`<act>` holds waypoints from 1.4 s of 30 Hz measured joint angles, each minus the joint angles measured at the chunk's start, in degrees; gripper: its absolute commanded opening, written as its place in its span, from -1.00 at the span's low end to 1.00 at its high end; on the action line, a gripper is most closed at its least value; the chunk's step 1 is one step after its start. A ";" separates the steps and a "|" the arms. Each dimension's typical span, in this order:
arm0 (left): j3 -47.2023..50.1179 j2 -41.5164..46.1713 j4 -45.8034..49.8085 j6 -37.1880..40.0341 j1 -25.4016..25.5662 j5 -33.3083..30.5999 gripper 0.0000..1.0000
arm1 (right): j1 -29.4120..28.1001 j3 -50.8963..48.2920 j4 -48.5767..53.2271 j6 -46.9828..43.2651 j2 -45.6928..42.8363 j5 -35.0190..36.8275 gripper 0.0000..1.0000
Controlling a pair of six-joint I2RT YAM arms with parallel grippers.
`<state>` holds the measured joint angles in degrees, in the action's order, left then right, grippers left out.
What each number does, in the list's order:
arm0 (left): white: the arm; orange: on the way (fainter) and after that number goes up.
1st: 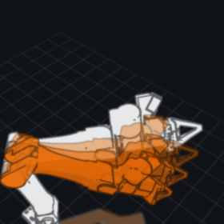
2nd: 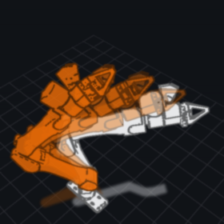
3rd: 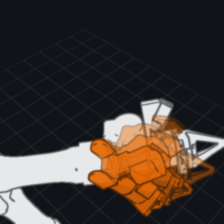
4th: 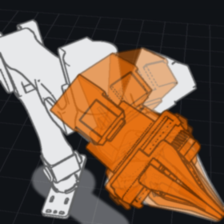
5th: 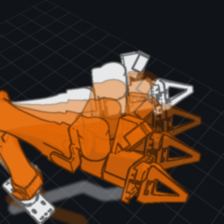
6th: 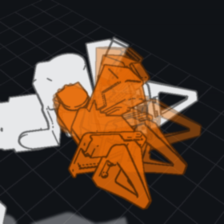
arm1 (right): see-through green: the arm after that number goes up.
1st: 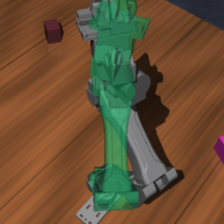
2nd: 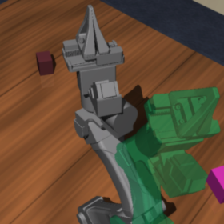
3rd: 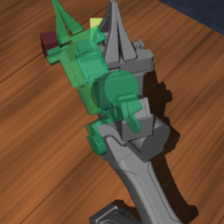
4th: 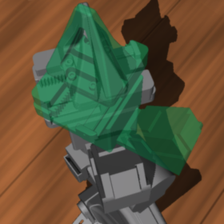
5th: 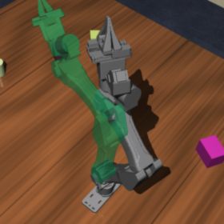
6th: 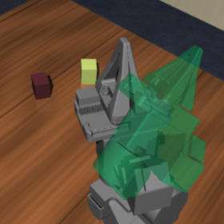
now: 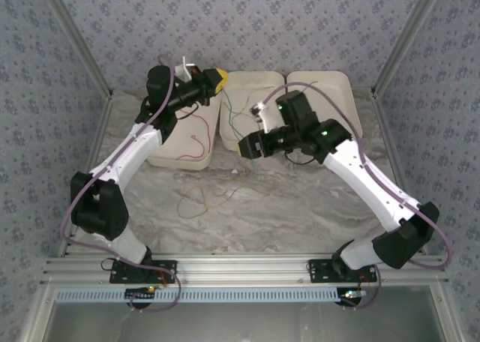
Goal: Untangle the cables
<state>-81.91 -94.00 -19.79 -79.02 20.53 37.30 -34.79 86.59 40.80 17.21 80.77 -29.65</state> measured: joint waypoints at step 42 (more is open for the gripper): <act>-13.57 -4.07 31.71 35.65 17.29 1.33 0.31 | 14.78 6.58 -23.74 67.41 8.63 14.95 -1.00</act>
<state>-95.48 -98.06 11.92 -43.38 37.82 38.63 -20.01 93.17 17.06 84.62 89.41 -14.70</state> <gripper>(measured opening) 0.647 0.071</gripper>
